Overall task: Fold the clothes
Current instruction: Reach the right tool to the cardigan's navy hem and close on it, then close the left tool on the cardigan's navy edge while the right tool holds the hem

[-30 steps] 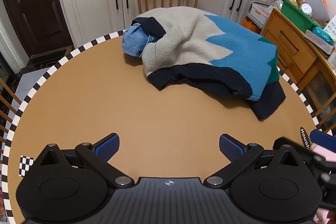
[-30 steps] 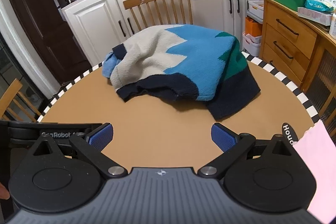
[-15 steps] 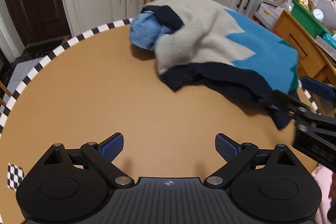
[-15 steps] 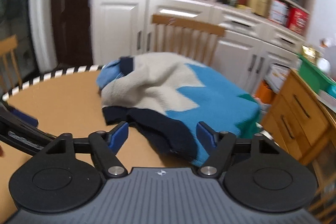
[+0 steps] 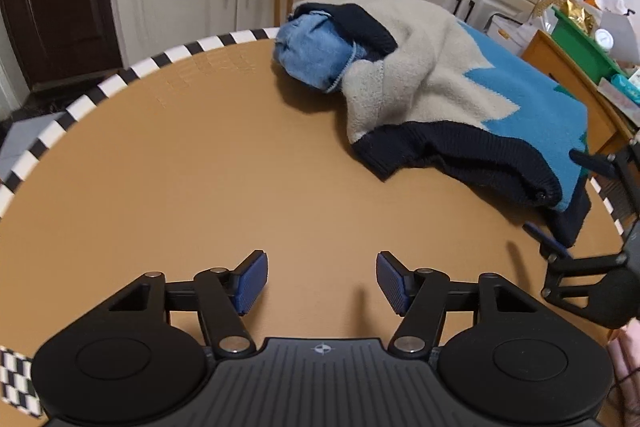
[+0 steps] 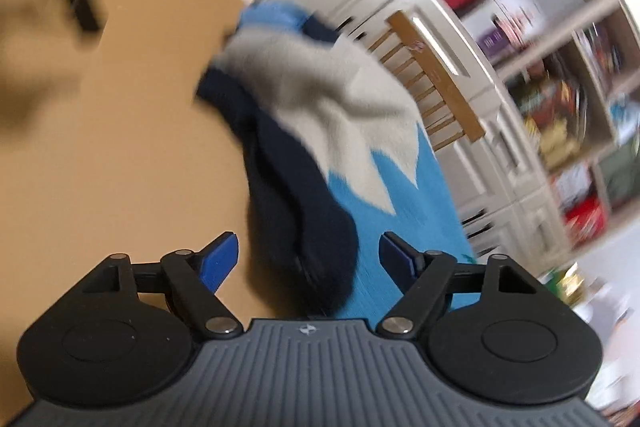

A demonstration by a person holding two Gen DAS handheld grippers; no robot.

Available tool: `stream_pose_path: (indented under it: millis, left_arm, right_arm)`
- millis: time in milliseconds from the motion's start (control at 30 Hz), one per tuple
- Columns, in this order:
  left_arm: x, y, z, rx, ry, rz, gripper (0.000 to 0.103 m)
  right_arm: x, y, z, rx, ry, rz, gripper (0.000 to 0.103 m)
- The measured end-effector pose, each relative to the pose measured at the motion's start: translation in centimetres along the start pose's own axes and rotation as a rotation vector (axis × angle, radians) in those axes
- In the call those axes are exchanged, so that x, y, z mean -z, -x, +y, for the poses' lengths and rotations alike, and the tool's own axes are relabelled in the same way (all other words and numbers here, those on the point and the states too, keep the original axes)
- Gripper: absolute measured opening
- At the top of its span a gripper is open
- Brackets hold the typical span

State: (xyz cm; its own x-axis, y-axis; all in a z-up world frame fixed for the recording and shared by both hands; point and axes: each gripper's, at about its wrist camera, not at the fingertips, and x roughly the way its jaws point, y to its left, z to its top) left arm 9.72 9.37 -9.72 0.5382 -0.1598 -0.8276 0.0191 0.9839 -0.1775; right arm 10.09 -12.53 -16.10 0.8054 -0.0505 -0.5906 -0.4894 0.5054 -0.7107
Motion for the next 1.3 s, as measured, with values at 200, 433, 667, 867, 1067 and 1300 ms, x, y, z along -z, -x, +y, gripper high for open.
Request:
stream_pose_path:
  millis: [200, 433, 667, 867, 1067, 1300]
  left_arm:
    - [-0.3, -0.9, -0.9, 0.022, -0.009, 0.005, 0.069]
    - [-0.7, -1.7, -1.0, 0.063, 0.024, 0.004, 0.085]
    - [-1.3, -4.2, 0.0, 0.267, 0.296, 0.068, 0.09]
    - [-2.2, -5.0, -2.0, 0.275, 0.326, 0.043, 0.095]
    - [-3.3, -4.8, -2.4, 0.317, 0.368, 0.023, 0.098]
    - [-3.8, -7.2, 0.6, 0.414, 0.636, 0.081, 0.097]
  right_arm:
    - [0.5, -3.4, 1.2, 0.041, 0.087, 0.091, 0.031]
    - [-0.5, -0.9, -1.9, -0.016, -0.046, 0.028, 0.01]
    - [-0.4, 3.5, -5.5, -0.025, -0.111, -0.029, 0.009]
    - [0.6, 4.0, -5.9, -0.024, -0.091, -0.007, 0.009]
    - [1.1, 3.6, -5.8, -0.035, -0.109, 0.007, 0.009]
    - [1.0, 3.6, -5.8, -0.042, -0.105, 0.013, 0.009]
